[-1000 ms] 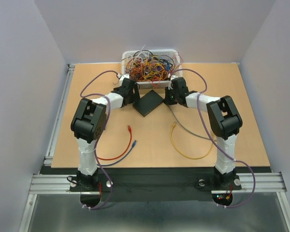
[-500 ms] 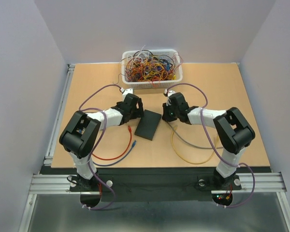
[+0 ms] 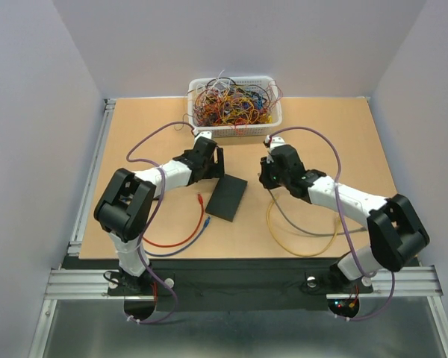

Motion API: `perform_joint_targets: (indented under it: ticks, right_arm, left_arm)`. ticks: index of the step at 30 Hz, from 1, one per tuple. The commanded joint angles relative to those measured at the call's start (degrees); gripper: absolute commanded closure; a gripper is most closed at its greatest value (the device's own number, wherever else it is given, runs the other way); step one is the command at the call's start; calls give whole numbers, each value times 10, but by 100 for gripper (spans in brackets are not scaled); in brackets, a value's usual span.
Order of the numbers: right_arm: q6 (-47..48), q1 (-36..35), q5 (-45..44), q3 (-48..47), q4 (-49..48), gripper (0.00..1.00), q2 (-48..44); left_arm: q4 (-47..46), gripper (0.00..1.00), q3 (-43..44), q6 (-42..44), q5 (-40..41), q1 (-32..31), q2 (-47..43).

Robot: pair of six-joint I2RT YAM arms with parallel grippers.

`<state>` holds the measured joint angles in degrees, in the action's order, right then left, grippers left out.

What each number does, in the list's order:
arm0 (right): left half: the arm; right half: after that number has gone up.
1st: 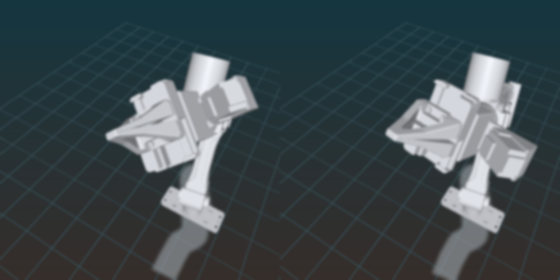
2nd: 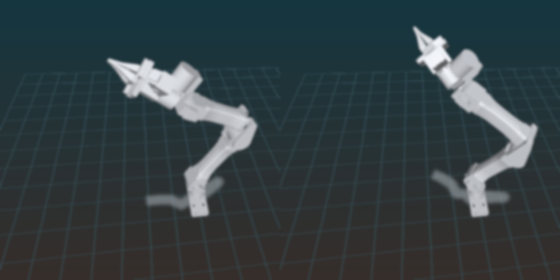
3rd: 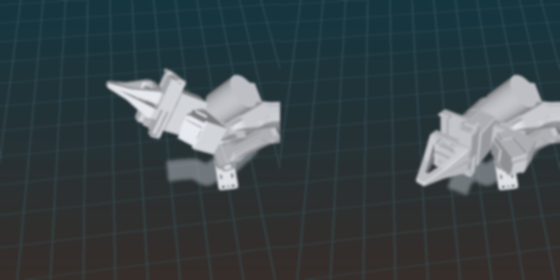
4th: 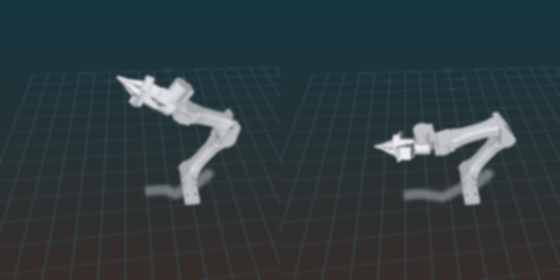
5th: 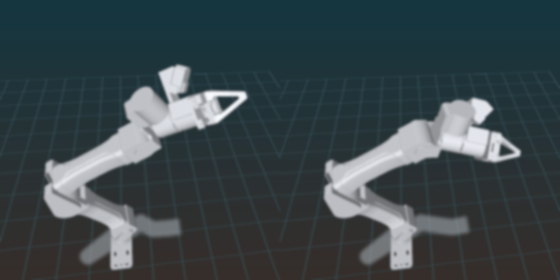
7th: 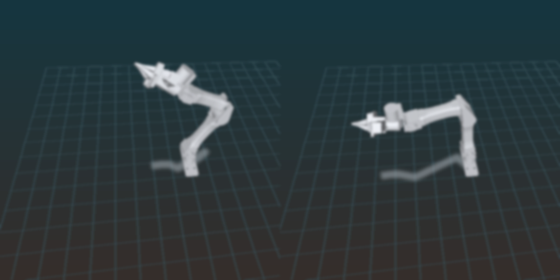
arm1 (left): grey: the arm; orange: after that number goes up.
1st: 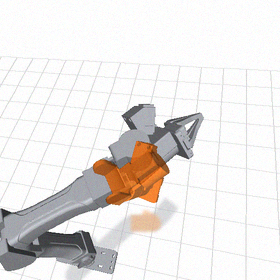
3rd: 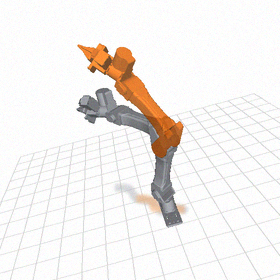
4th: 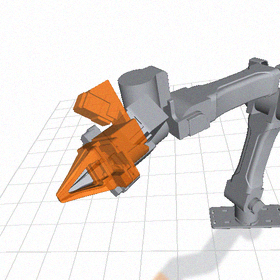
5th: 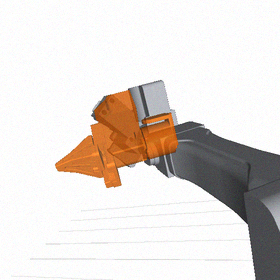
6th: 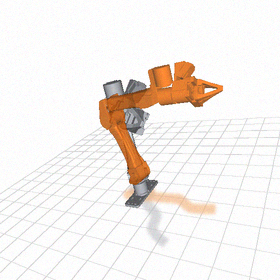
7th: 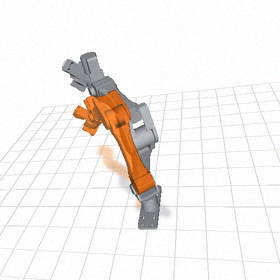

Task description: Insert the plug into the switch port

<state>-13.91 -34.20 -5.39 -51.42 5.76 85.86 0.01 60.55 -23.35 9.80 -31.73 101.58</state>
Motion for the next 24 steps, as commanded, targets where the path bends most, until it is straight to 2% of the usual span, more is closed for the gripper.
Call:
perform_joint_targets:
  ticks: [1, 4, 14, 21, 24]
  right_arm:
    - [-19, 0, 26, 33, 21, 100, -72]
    - [-36, -9, 51, 61, 21, 100, -92]
    - [-72, -94, 35, 120, 7, 99, -102]
    - [-85, -124, 22, 137, -19, 100, -76]
    - [-88, -134, 11, 133, -19, 99, -67]
  left_arm:
    - [3, 8, 19, 41, -36, -13, 0]
    - [-16, 8, 18, 45, -53, -26, 1]
    - [-55, 8, 44, 58, -95, -67, 29]
    - [-89, 8, 47, 67, -192, -79, 17]
    - [-88, 8, 53, 64, -210, -83, 17]
